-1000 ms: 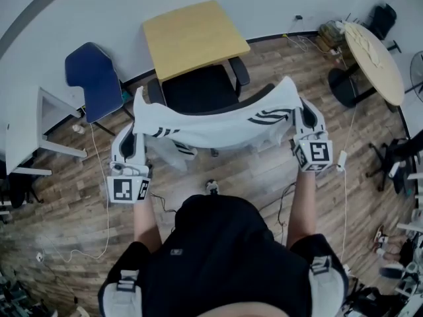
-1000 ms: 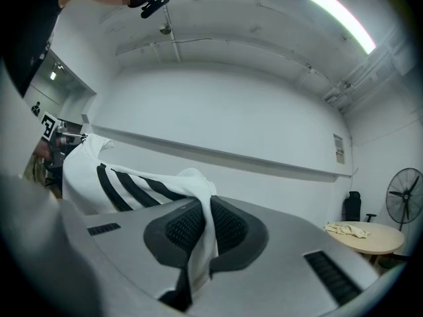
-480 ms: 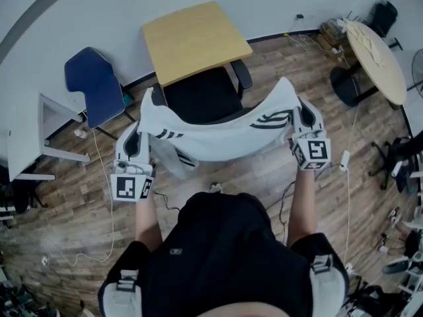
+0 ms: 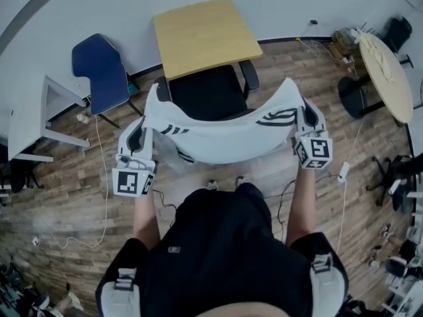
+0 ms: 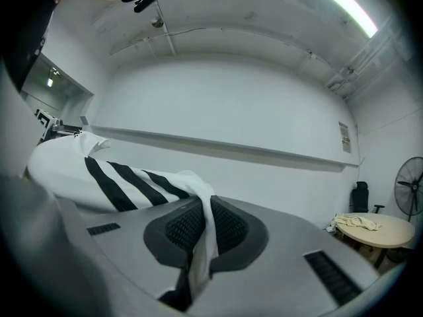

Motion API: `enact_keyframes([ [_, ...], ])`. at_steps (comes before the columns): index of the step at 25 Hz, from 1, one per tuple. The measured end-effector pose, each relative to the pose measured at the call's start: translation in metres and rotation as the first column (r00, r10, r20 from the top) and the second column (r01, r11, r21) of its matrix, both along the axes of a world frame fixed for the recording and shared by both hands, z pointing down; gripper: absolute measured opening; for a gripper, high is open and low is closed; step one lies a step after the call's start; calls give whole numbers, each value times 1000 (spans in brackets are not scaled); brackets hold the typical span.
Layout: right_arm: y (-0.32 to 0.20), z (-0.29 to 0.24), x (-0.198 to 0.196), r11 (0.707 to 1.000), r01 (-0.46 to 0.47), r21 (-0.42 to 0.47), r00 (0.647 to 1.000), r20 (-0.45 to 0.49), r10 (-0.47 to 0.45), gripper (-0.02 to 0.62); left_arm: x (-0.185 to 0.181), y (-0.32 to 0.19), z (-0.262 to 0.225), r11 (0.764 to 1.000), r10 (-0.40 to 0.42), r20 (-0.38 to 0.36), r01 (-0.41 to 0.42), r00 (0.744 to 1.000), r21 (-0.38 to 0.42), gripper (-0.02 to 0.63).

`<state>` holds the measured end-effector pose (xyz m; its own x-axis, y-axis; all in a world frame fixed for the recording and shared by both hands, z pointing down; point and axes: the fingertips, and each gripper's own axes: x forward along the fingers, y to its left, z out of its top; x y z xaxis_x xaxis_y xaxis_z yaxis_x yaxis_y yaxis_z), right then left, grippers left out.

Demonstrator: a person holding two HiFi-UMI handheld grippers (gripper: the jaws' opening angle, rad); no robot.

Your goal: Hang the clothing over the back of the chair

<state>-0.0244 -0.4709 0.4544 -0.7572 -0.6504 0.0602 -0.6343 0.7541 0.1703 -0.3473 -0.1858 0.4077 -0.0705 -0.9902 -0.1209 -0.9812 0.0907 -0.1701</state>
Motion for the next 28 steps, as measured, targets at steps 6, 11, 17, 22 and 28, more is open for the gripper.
enact_keyframes([
  [6, -15, 12, -12, 998, 71, -3, 996, -45, -71, 6, 2, -3, 18, 996, -76, -36, 75, 996, -44, 26],
  [11, -35, 17, -7, 992, 121, -21, 991, -57, -122, 6, 15, -12, 37, 987, -128, -63, 121, 990, -103, 29],
  [17, -46, 28, -6, 981, 183, -61, 981, -58, -186, 8, 30, -18, 50, 975, -177, -79, 163, 981, -154, 31],
  [22, -49, 43, -4, 962, 251, -106, 965, -55, -258, 10, 43, -26, 68, 960, -193, -101, 167, 976, -223, 34],
  [28, -40, 49, -15, 934, 335, -121, 939, -42, -342, 30, 43, -17, 82, 936, -249, -87, 217, 965, -279, 57],
])
